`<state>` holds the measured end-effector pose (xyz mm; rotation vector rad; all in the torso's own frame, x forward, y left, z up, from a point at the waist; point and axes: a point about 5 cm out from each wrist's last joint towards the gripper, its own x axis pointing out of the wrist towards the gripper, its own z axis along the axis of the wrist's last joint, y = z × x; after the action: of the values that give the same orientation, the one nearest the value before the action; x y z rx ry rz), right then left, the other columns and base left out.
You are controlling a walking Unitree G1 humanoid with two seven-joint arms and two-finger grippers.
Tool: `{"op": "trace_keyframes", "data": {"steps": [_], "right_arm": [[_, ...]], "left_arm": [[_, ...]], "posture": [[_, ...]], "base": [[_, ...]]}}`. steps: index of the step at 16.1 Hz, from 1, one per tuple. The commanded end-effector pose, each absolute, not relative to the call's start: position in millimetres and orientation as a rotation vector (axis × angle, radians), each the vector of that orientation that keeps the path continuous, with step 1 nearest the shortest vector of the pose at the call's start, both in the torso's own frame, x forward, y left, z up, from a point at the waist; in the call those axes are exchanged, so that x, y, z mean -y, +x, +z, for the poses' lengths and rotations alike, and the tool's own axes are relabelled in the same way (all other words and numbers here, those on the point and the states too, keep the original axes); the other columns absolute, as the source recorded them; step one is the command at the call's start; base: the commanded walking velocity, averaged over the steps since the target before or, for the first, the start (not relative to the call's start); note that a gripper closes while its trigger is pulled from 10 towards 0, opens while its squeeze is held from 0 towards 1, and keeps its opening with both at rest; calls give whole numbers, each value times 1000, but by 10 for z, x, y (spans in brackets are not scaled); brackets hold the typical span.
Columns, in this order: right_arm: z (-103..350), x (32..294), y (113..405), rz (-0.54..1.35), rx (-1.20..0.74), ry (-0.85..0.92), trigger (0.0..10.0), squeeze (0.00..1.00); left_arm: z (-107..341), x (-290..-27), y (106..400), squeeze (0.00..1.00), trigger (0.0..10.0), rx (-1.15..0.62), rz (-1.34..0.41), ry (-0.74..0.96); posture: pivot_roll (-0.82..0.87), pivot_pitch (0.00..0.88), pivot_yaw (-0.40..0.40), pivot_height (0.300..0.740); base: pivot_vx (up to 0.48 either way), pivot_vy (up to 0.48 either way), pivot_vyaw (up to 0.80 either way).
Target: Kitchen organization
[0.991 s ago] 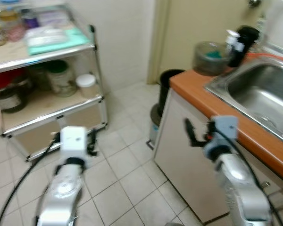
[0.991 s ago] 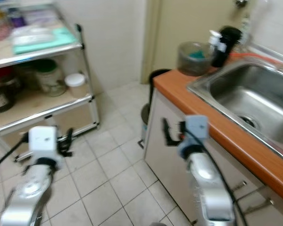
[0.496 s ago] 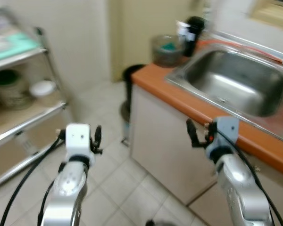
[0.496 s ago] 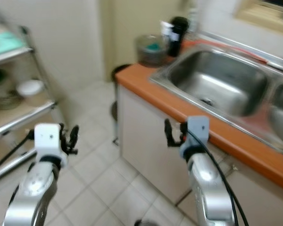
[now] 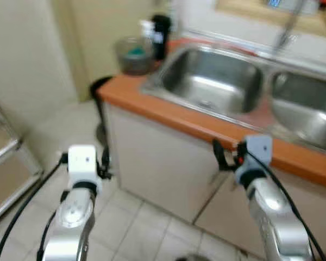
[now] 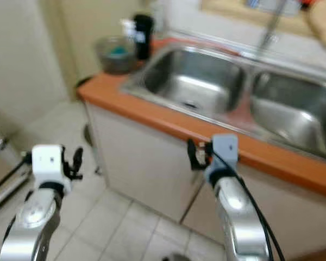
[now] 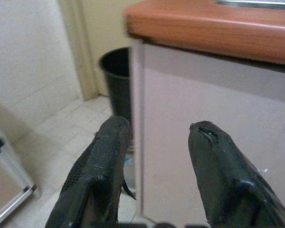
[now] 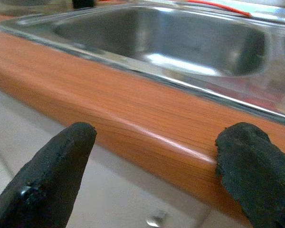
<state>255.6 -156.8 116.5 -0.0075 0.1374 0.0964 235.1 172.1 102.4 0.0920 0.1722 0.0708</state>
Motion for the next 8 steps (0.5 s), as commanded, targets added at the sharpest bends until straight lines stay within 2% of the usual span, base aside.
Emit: {"op": "trace_keyframes", "data": {"steps": [1, 8], "right_arm": [[1137, 1649, 2525, 67, -155, -15, 10000, 1000], [1135, 1635, 2487, 63, -158, -22, 10000, 1000]], "left_arm": [[1021, -1643, 2385, 0, 10000, -174, 46, 92], [1039, -1676, 2401, 0, 10000, -151, 62, 86]], "posture": [[-30, 0, -11, 740], [-35, 0, -8, 740]], "base": [[0, 0, -800], [0, 0, -800]]}}
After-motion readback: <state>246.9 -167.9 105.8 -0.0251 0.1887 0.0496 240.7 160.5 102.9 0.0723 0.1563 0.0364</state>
